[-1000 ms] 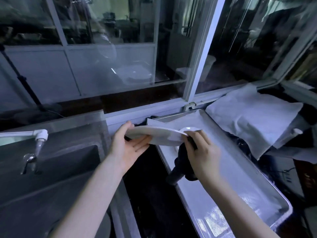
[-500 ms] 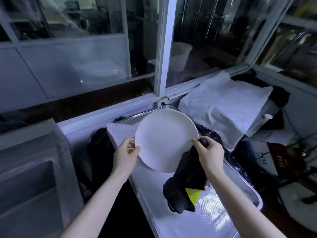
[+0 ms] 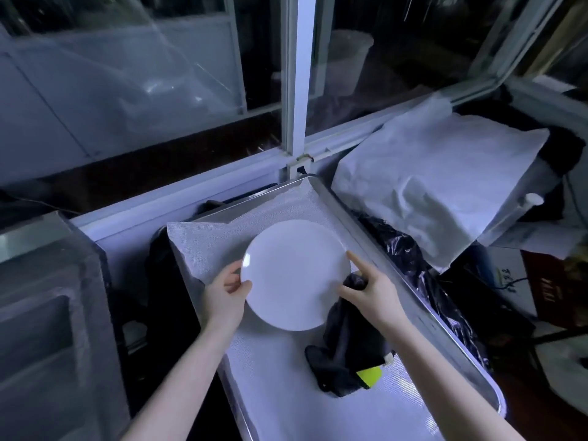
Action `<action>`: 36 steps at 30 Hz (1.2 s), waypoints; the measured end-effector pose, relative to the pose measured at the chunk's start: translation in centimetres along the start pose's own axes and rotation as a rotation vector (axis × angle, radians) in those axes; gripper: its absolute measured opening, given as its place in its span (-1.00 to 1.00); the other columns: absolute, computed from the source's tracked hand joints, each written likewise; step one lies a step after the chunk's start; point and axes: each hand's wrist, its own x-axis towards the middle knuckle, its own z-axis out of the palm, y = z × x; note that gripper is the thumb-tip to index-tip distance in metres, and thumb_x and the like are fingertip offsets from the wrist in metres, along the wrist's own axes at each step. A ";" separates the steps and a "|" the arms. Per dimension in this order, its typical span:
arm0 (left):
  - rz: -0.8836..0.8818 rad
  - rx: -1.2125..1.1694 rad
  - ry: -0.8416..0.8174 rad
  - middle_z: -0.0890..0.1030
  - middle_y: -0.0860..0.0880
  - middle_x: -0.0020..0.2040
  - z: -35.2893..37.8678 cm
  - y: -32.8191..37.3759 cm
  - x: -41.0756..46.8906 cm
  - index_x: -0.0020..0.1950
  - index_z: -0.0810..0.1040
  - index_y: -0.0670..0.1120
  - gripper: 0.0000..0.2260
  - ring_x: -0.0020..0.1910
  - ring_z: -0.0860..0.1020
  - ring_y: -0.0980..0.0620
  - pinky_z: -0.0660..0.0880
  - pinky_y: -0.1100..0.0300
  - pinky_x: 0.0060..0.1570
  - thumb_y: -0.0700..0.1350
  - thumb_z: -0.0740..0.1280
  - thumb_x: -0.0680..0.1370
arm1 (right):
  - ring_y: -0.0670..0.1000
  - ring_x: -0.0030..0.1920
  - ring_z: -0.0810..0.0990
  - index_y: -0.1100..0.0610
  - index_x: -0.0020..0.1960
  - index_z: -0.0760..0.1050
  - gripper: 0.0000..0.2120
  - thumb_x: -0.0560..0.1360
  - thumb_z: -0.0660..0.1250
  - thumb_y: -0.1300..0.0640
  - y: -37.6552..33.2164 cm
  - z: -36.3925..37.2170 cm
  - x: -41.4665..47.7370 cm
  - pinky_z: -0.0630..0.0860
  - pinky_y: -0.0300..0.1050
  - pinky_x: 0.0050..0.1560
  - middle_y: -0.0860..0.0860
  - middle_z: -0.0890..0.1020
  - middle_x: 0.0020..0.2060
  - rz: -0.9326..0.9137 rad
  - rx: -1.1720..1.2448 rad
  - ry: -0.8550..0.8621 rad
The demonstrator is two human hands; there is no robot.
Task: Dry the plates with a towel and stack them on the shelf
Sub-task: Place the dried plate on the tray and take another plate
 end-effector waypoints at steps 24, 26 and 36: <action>0.024 0.302 -0.019 0.52 0.03 -0.01 1.1 -1.3 2.4 0.37 0.56 0.06 -0.42 -0.06 0.58 0.04 0.51 0.09 0.17 -0.39 0.41 0.42 | -0.01 -0.10 0.41 0.03 0.16 0.57 -0.64 0.37 0.46 0.15 2.5 3.8 4.3 0.27 -0.35 -0.26 -0.10 0.40 -0.26 0.055 -0.066 0.038; 0.021 0.294 -0.030 0.46 0.07 -0.01 1.0 -1.3 2.3 0.39 0.54 0.05 -0.42 -0.09 0.57 0.07 0.49 0.14 0.13 -0.38 0.41 0.44 | -0.02 -0.11 0.42 -0.01 0.20 0.55 -0.61 0.39 0.45 0.12 2.1 3.7 3.9 0.26 -0.32 -0.24 -0.06 0.42 -0.21 0.045 -0.102 0.040; 0.035 0.022 0.050 0.63 -0.05 -0.07 -5.1 -1.5 -1.1 0.20 0.61 0.02 -0.69 -0.07 0.60 -0.06 0.58 0.03 0.04 -0.32 0.37 0.56 | -0.22 -0.07 0.54 -0.03 -0.02 0.66 -0.86 0.44 0.47 0.12 -5.3 5.9 -2.7 0.35 -0.50 -0.12 -0.15 0.54 -0.08 -0.228 -0.050 -0.006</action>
